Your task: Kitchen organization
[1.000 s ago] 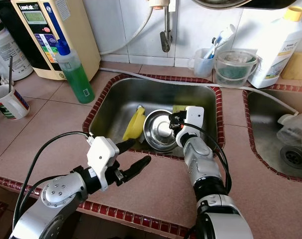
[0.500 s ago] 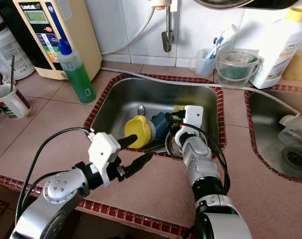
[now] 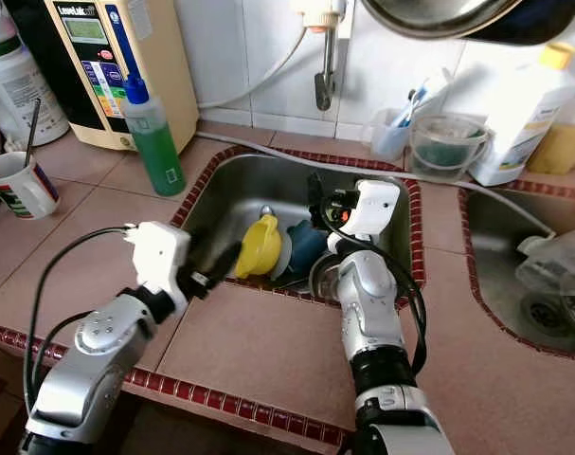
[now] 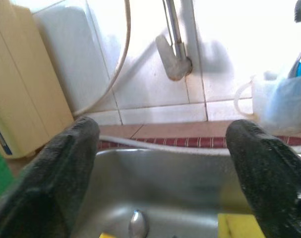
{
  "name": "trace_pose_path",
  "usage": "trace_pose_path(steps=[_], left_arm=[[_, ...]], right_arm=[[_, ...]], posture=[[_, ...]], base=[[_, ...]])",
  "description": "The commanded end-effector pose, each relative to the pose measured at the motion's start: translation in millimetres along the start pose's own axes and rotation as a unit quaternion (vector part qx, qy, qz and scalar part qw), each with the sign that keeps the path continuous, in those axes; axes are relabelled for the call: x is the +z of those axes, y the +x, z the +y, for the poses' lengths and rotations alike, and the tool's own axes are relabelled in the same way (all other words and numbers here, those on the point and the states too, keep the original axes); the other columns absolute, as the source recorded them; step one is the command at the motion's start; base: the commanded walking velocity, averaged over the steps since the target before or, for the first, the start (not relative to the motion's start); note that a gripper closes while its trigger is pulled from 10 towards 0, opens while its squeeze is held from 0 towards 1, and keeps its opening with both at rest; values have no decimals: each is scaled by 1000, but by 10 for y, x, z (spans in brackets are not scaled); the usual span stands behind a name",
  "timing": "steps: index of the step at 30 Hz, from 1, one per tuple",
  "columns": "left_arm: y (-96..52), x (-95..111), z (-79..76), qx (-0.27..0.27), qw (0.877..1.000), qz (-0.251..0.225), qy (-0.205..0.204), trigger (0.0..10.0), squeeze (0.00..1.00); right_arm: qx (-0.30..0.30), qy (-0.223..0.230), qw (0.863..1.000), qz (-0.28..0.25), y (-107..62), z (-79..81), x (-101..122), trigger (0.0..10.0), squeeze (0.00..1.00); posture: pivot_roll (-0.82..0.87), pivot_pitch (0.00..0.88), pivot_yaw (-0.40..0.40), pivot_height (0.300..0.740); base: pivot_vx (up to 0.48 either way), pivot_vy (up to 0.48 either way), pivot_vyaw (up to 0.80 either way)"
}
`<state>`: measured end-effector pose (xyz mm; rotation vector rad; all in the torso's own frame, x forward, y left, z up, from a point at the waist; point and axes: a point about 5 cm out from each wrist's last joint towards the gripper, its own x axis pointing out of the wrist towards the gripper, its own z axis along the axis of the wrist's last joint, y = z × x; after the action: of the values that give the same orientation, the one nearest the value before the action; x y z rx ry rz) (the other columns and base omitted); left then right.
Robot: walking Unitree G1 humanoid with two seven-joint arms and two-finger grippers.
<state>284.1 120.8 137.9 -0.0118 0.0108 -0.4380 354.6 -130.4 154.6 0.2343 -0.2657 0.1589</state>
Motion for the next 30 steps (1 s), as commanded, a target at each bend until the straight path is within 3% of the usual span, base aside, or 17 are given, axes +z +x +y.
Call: trace_pose_path(steps=[1,4,11,16,24,25,26,30], left_arm=[[2,5,85,36,999,-9,2,10000,0],[-23,-16,158,70,997,-17,-15,10000,0],[-55,-112,312,137,990,-38,-4,10000,0],[-34,-133,384,151,988,-42,-10,10000,0],[151,-74,384,132,990,-58,-9,10000,0],[191,-66,374,127,990,-60,-15,10000,0],[228,-59,358,121,991,-61,-16,10000,0],[307,-61,319,109,992,-60,-21,10000,0]], right_arm=[[1,-4,1000,-11,-27,33,20,10000,1000],[14,-18,1000,-17,-84,114,13,10000,1000],[24,-54,998,-24,-248,164,-22,10000,1000],[18,-70,997,-21,-295,148,-32,10000,1000],[-5,-85,996,-40,-271,98,85,10000,992],[-8,-88,995,-43,-275,90,103,10000,741],[-14,-89,995,-47,-286,78,118,10000,0],[-25,-94,994,-51,-312,59,134,10000,0]], posture=[[10,10,0,740],[14,2,-11,740],[-1,0,-10,740],[-31,0,-3,740],[-95,0,19,740],[-108,0,26,740],[-125,0,36,740],[-169,0,64,740]], base=[[0,0,0],[0,0,0],[0,0,0],[0,0,0],[0,0,0],[0,0,0],[0,0,0],[0,0,0]])
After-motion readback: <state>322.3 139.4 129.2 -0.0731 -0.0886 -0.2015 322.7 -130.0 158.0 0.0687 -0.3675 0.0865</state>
